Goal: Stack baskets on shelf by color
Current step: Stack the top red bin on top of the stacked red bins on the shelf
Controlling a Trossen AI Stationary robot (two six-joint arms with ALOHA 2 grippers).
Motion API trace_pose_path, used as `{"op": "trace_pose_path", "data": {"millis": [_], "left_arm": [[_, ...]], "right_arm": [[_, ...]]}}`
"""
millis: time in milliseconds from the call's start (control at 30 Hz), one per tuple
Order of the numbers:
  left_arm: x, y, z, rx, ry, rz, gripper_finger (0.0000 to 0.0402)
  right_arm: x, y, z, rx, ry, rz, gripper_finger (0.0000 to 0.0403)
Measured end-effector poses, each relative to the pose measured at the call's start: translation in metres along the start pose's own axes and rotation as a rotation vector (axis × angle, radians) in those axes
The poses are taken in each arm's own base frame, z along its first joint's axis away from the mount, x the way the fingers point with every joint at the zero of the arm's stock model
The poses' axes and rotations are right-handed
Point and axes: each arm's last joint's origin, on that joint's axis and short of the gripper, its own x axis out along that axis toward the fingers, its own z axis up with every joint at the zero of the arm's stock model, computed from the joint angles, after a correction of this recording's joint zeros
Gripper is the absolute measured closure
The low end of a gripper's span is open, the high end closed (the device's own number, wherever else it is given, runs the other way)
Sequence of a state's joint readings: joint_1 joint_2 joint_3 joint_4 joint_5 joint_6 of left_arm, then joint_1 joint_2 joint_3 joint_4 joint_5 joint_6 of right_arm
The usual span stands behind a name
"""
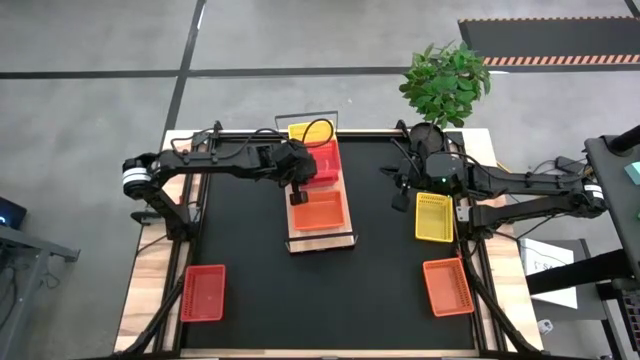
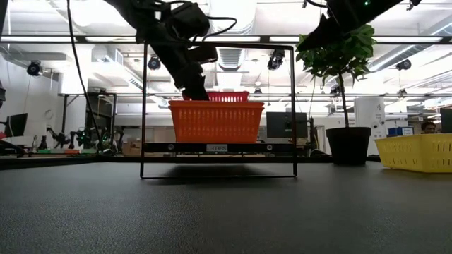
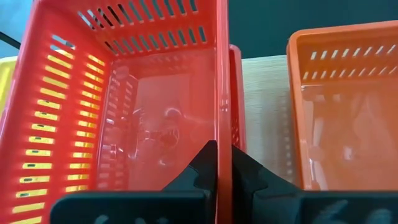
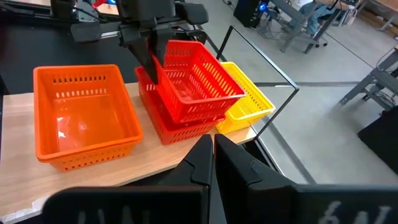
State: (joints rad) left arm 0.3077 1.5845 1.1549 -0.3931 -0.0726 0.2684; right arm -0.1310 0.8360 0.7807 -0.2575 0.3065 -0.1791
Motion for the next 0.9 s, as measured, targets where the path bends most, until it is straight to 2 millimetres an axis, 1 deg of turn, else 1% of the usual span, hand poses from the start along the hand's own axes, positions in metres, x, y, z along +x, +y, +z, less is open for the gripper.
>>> {"op": "trace_pose_path", "data": {"millis": [900], "left_arm": [[0.0002, 0.0013, -0.0018, -0.007, 0.009, -0.015, 0.0401]], "right_arm": [[0.0000, 0.0001, -0.0008, 0.013, 0.008, 0.001, 0.0394]]}}
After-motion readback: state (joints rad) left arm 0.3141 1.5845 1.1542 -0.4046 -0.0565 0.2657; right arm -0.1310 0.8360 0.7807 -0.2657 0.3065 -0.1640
